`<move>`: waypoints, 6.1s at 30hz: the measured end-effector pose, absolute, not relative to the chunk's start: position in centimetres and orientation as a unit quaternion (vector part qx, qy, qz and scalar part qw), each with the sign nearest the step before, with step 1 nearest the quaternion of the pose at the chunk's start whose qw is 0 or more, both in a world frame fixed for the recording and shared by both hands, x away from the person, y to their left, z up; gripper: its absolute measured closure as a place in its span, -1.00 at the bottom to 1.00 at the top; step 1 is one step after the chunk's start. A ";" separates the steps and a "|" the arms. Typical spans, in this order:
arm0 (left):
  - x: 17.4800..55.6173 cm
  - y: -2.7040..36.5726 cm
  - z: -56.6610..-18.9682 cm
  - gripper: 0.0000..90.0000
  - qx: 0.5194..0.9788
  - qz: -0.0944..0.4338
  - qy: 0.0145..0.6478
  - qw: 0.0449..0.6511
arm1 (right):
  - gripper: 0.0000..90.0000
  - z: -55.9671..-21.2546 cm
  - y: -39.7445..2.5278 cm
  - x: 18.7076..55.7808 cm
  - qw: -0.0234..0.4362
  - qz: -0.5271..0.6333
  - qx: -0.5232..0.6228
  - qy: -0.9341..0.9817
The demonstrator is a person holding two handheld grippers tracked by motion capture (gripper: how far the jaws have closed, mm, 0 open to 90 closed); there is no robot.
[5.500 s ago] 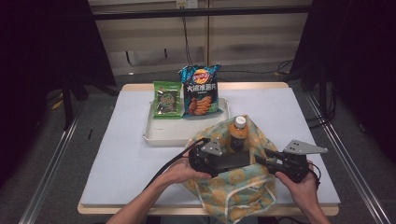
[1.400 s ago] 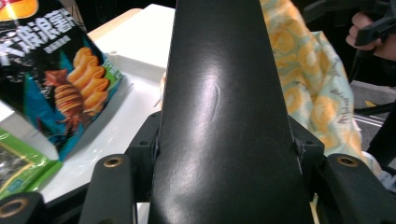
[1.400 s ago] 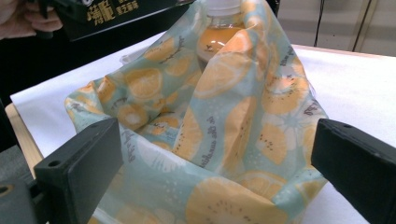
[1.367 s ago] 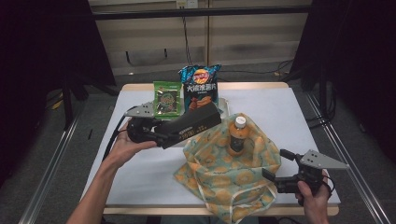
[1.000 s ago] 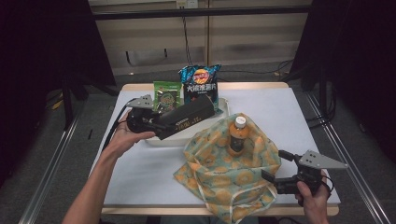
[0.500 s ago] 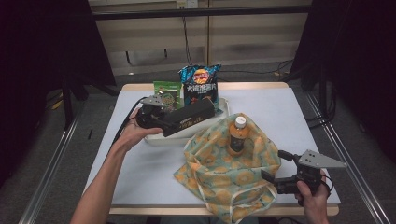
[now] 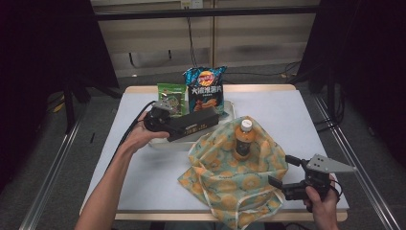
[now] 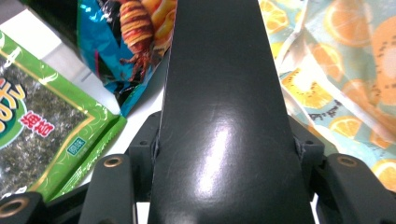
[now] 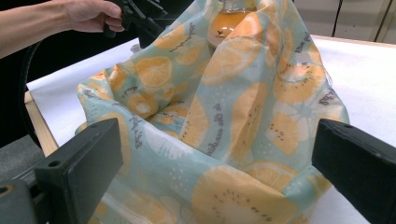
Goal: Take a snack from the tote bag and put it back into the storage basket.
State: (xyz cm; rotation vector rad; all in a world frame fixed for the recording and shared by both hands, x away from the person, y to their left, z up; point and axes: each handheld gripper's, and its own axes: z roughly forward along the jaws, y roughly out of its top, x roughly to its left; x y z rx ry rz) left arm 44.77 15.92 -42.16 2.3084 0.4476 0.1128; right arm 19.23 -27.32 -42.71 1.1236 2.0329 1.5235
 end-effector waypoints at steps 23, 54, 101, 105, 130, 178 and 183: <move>46.5 13.7 -44.8 -0.05 0.914 0.022 0.165 0.371 | -0.97 -42.9 -27.5 19.4 0.181 0.536 0.397 0.723; 46.8 11.1 -45.6 -0.46 0.919 0.010 0.163 0.358 | -0.95 -42.9 -27.7 19.3 0.176 0.538 0.392 0.725; 43.0 15.5 -46.1 0.98 0.868 0.042 0.249 0.428 | -0.96 -43.0 -27.9 19.4 0.179 0.535 0.395 0.725; 43.1 15.3 -46.0 0.97 0.871 0.051 0.250 0.420 | -0.96 -43.0 -27.8 19.4 0.179 0.535 0.395 0.725; 42.6 16.2 -45.7 0.61 0.862 0.052 0.254 0.435 | -0.96 -42.9 -28.1 18.8 0.186 0.534 0.400 0.721; 33.5 8.3 -40.4 0.40 0.838 0.005 0.119 0.532 | 0.04 -39.5 -26.6 23.3 0.195 0.526 0.403 0.723; 33.5 6.9 -41.0 0.38 0.843 -0.004 0.114 0.526 | 0.07 -38.6 -26.3 25.2 0.203 0.526 0.401 0.722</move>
